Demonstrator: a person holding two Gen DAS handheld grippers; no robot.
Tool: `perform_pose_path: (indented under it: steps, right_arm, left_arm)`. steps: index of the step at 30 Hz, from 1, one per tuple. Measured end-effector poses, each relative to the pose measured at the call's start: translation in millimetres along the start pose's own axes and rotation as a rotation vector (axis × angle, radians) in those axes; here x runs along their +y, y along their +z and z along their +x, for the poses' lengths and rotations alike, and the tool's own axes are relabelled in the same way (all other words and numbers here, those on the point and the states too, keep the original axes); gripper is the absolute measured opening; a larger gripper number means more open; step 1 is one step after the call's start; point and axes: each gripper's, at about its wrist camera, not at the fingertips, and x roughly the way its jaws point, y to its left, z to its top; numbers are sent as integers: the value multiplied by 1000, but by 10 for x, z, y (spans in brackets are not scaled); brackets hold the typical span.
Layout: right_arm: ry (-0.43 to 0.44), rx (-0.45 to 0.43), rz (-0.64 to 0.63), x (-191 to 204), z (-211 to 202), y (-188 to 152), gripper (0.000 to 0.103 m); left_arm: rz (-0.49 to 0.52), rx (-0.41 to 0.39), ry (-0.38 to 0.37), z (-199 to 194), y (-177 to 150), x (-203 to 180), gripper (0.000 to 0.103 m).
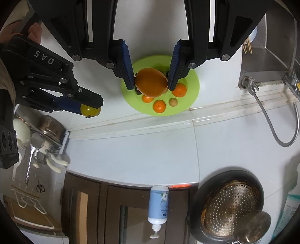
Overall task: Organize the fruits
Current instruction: 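Carry the orange and yellow-green fruit onto the plate while both tools open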
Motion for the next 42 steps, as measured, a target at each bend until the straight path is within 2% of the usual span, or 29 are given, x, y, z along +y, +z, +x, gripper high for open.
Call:
perform_pose_path:
  steps: [5,7,13,26,33,42]
  right_arm:
    - [-4,32,-2,-52,253,65,31]
    - [-2,43,-6,-67,345,83,31]
    - [3,100,-5,-139,707,136,31]
    - [-17,238,12,-410,1465,119,31]
    - [-11,275,25,-527,1713,74,31]
    - [11,288,30,-559,1843,30,31]
  left_arm:
    - [14,8,0,212,99,78,36]
    - [12,35,-26,340,144,121,36]
    - [7,93,-40,682,227,224,36]
    - [34,169,-14,1427,339,443,36]
    - [32,205,-9,1741,311,478,36]
    - [41,213,-3,1865,308,444,39]
